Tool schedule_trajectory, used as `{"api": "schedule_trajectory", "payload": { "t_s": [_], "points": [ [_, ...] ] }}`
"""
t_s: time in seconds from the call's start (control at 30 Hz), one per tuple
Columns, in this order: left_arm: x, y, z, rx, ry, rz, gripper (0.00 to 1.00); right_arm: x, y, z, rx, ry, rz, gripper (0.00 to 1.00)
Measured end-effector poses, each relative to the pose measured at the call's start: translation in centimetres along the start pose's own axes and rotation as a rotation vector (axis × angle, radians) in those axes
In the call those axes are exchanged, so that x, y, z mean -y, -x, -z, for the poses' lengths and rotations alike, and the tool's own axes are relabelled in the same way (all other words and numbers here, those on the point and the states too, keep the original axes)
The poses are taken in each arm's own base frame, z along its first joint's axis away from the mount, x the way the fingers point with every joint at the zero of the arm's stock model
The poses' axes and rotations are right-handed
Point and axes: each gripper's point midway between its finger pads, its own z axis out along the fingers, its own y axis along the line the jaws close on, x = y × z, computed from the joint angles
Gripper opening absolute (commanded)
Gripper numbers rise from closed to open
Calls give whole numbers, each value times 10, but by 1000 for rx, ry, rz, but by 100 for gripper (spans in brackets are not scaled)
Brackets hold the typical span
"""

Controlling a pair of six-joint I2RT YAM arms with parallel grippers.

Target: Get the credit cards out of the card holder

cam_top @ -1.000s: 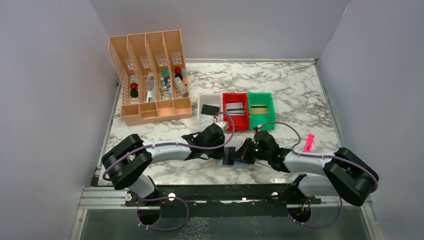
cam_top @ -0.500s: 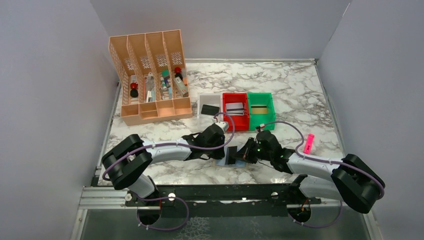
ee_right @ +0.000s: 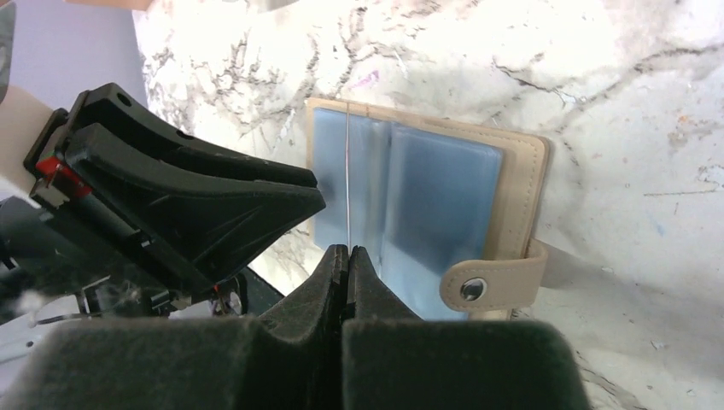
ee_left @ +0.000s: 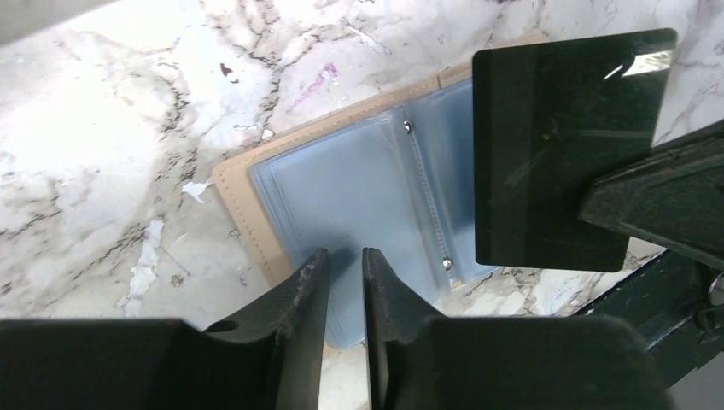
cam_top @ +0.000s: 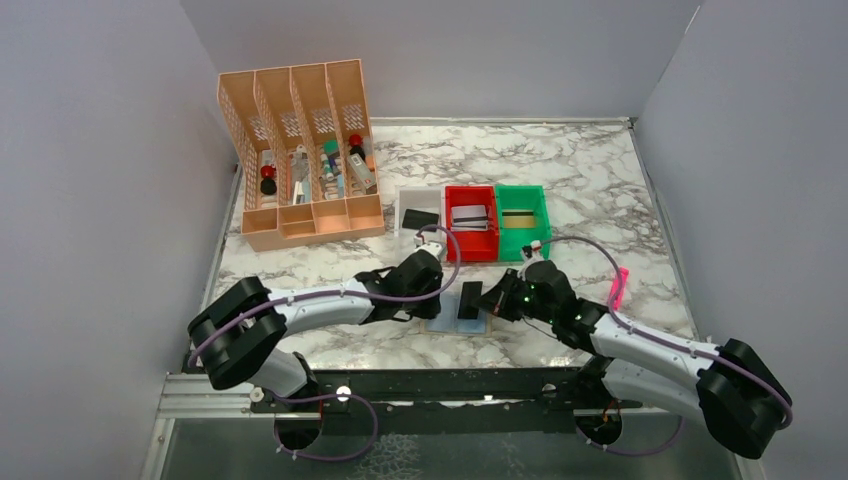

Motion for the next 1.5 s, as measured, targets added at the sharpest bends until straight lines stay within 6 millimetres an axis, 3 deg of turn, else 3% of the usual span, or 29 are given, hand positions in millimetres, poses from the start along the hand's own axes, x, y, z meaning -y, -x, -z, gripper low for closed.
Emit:
{"api": "schedule_trajectory", "payload": {
  "t_s": [0.3,0.5,0.67,0.83,1.07,1.13,1.17,1.37,1.5],
  "points": [
    [-6,27,30,123,44,11,67,-22,27,18,137,89,158,1],
    [-32,55,63,243,170,35,98,-35,41,26,210,145,358,1],
    [-77,86,93,338,291,121,99,-42,41,23,192,177,506,1],
    [-115,104,131,449,422,168,99,-58,46,16,168,199,634,1],
    [-118,113,167,547,430,128,99,-100,73,-1,209,177,883,1],
    [-121,113,174,570,441,122,99,-127,93,-8,264,162,988,1],
    [-123,111,176,577,450,118,99,-125,90,-15,247,151,1001,1],
    [-134,101,180,560,500,97,99,-160,120,-61,287,40,1275,1],
    [-136,98,179,542,516,84,99,-160,130,-98,258,-61,1427,1]
  ]
}}
